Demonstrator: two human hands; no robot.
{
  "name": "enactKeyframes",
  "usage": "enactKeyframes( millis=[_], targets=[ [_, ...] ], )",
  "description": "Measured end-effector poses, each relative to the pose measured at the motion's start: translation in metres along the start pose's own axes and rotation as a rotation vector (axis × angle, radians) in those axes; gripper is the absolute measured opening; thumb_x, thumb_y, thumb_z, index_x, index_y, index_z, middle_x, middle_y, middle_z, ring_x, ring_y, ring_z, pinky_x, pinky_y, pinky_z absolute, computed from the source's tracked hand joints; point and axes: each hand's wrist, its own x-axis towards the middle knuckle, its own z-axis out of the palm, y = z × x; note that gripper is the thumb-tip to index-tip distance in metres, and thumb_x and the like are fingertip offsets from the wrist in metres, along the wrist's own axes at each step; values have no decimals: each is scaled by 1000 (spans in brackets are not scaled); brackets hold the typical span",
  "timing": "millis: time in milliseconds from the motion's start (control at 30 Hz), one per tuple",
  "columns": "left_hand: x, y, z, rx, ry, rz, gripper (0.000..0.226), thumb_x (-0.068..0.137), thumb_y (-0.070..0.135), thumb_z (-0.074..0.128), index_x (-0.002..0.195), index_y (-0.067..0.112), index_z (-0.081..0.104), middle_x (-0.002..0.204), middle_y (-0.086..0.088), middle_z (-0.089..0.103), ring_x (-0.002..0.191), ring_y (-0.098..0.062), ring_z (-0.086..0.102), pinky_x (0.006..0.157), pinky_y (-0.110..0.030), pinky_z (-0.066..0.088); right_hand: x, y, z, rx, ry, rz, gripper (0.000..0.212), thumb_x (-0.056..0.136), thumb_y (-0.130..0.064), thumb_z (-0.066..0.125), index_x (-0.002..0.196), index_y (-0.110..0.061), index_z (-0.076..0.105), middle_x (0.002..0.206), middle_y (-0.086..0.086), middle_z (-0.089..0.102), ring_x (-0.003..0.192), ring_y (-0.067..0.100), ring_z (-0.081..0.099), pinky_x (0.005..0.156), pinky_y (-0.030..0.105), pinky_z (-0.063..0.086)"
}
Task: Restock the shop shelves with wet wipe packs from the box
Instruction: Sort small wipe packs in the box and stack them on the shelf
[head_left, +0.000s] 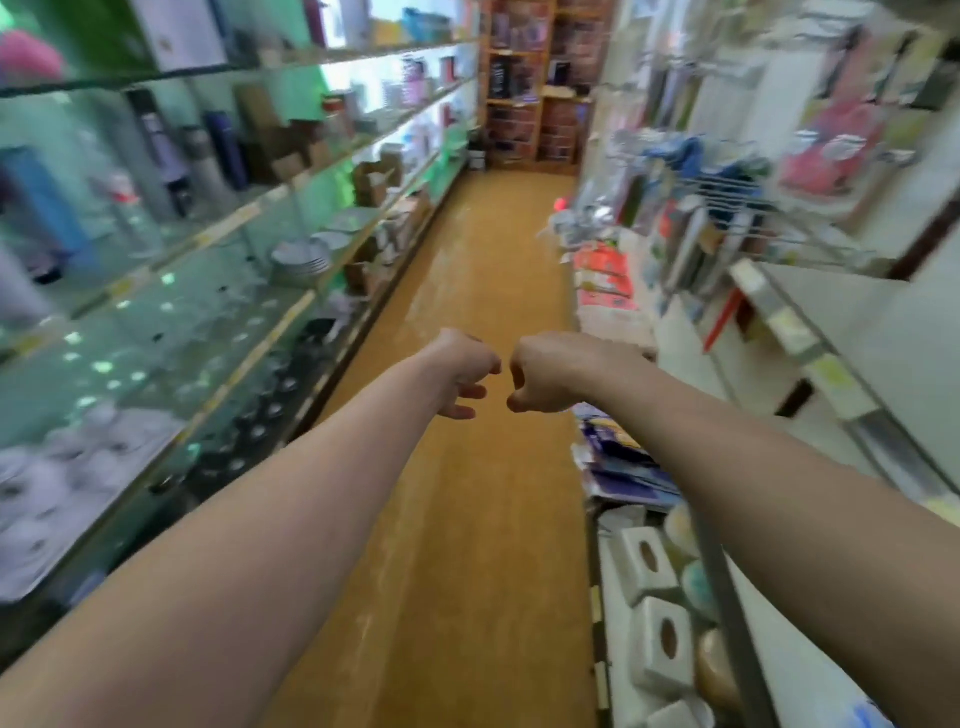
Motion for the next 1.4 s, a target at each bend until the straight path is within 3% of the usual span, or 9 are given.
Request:
enactKeyframes(
  millis=[267,433,567,700,867,1067,1167,1267,1400],
  targets=[
    [-48,-140,-148,-83,211,-149,40,93,8,56,132,14,50,113,-11,54,82,-16,55,68,-36,52,-1,-200,11,-6,-78,-272,23,92,-32,59,97,-11,66,80,1,68,72,16,65,66,31,55],
    [-87,-230,-215,-149,254,-275,32,93,8,54,124,16,51,126,-16,56,96,-23,62,69,-38,54,-17,-308,37,-30,-135,-430,24,92,-30,58,93,-8,68,79,3,70,71,17,66,70,32,57],
    [-120,-302,-255,-218,317,-404,26,92,8,54,117,17,55,102,-12,56,79,-18,59,73,-39,54,-26,-384,60,-35,-228,-566,22,91,-28,58,89,-8,68,77,4,69,69,19,65,67,31,54],
    [-152,-368,-286,-312,378,-551,13,94,9,52,87,19,50,80,-3,47,68,-13,49,68,-36,50,-29,-452,90,-107,-328,-685,27,90,-29,57,73,-9,64,67,3,64,67,24,62,61,28,48],
    [-180,-445,-309,-466,446,-706,20,96,9,50,113,20,47,99,-6,49,66,-12,46,72,-36,49,-24,-517,132,-233,-407,-801,26,90,-27,54,89,-7,70,72,4,62,67,21,56,51,26,39],
    [-191,-527,-312,-675,565,-892,33,97,9,51,129,13,48,115,-9,50,71,-15,47,76,-37,47,8,-561,196,-314,-523,-860,19,91,-23,53,80,-9,59,72,4,58,68,21,54,67,31,43],
    [-191,-565,-299,-767,599,-998,25,96,6,50,120,13,52,99,-9,52,71,-17,47,74,-38,46,29,-576,255,-387,-552,-912,23,87,-28,56,93,-8,64,89,9,66,82,25,61,81,33,49],
    [-191,-601,-278,-828,590,-1126,17,99,12,46,114,11,51,84,-8,48,75,-20,47,75,-38,46,69,-593,350,-511,-554,-993,47,80,-35,44,123,-20,53,125,11,59,106,29,59,88,44,51],
    [-191,-646,-249,-831,609,-1220,22,96,17,53,114,5,54,102,-12,56,93,-25,54,70,-38,47,62,-599,342,-644,-606,-1077,58,94,-16,49,148,-17,28,150,9,33,135,32,35,110,43,33]
  ],
)
